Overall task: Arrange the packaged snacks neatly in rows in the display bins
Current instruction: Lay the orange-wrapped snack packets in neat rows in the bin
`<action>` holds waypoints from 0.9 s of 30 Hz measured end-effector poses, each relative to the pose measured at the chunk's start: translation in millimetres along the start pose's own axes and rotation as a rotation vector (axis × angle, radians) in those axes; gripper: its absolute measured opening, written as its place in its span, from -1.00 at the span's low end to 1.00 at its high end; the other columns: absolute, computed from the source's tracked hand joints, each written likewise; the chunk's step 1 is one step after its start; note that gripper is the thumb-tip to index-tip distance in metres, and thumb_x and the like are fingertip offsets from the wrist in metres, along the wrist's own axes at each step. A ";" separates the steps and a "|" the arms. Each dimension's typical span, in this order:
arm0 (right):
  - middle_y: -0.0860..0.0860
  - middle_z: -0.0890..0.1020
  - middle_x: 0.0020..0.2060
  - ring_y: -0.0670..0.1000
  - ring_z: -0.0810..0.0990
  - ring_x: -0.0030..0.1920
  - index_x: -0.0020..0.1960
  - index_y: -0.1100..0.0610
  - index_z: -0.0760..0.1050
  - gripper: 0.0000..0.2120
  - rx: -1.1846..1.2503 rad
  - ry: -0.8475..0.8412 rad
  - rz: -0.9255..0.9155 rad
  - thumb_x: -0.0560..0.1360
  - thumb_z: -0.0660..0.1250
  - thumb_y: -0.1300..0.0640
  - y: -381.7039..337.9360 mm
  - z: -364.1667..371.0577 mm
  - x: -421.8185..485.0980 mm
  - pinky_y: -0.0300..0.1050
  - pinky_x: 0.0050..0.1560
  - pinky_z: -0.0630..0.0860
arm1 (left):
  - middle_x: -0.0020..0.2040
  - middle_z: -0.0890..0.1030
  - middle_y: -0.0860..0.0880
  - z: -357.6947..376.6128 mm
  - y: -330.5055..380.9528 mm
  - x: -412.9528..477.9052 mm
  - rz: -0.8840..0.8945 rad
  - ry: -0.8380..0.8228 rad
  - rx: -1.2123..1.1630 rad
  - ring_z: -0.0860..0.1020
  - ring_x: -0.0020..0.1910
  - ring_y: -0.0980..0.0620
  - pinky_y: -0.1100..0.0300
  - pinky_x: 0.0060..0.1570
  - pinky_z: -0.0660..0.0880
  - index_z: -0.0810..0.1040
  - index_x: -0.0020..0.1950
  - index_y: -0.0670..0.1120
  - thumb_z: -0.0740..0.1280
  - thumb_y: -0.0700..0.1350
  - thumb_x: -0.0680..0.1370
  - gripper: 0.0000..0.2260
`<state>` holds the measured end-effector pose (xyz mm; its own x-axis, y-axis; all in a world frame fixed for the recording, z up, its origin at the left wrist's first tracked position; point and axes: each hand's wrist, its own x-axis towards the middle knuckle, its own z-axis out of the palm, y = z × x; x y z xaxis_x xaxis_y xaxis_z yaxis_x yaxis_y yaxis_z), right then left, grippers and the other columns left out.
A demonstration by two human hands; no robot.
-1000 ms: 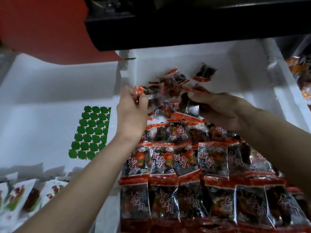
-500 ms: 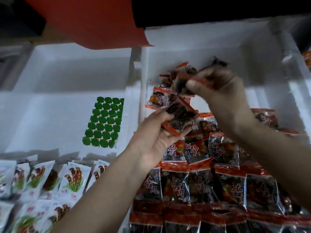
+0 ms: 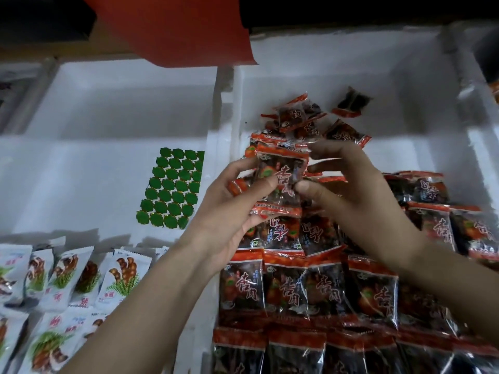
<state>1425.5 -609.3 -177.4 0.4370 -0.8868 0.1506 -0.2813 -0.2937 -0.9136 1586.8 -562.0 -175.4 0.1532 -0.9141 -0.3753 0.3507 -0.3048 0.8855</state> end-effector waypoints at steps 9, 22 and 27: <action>0.02 0.65 -0.10 0.00 0.64 -0.11 -0.14 0.13 0.51 -0.85 0.052 -0.173 0.178 0.38 0.43 0.09 -5.5 -2.4 23.3 -0.14 -0.03 0.57 | -0.11 0.64 0.13 -6.9 11.9 -3.6 0.339 0.082 0.531 0.62 -0.19 0.23 0.39 -0.18 0.53 0.53 -0.07 0.12 0.48 -0.21 0.39 -0.73; -0.03 0.62 -0.17 -0.02 0.60 -0.13 -0.10 0.10 0.53 -0.90 -0.316 0.005 0.173 0.47 0.39 0.08 35.5 22.7 84.2 -0.24 -0.17 0.46 | -0.01 0.61 0.00 -48.5 11.6 -5.4 0.424 0.298 0.286 0.64 -0.06 -0.01 0.33 -0.19 0.55 0.46 0.00 -0.01 0.34 -0.38 0.48 -0.72; 0.08 0.60 -0.13 0.00 0.60 -0.27 -0.01 0.19 0.47 -0.87 -0.359 -0.311 0.321 0.52 0.34 0.14 46.1 54.5 102.8 -0.16 -0.19 0.57 | -0.03 0.61 0.01 -52.3 12.6 -5.3 0.417 0.309 0.251 0.64 -0.06 -0.03 0.32 -0.19 0.55 0.46 0.00 -0.01 0.35 -0.38 0.48 -0.72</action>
<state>1504.0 -694.5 -224.6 0.4974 -0.8208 -0.2810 -0.6899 -0.1778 -0.7017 1638.7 -547.0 -176.6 0.5072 -0.8618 -0.0101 -0.0212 -0.0242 0.9995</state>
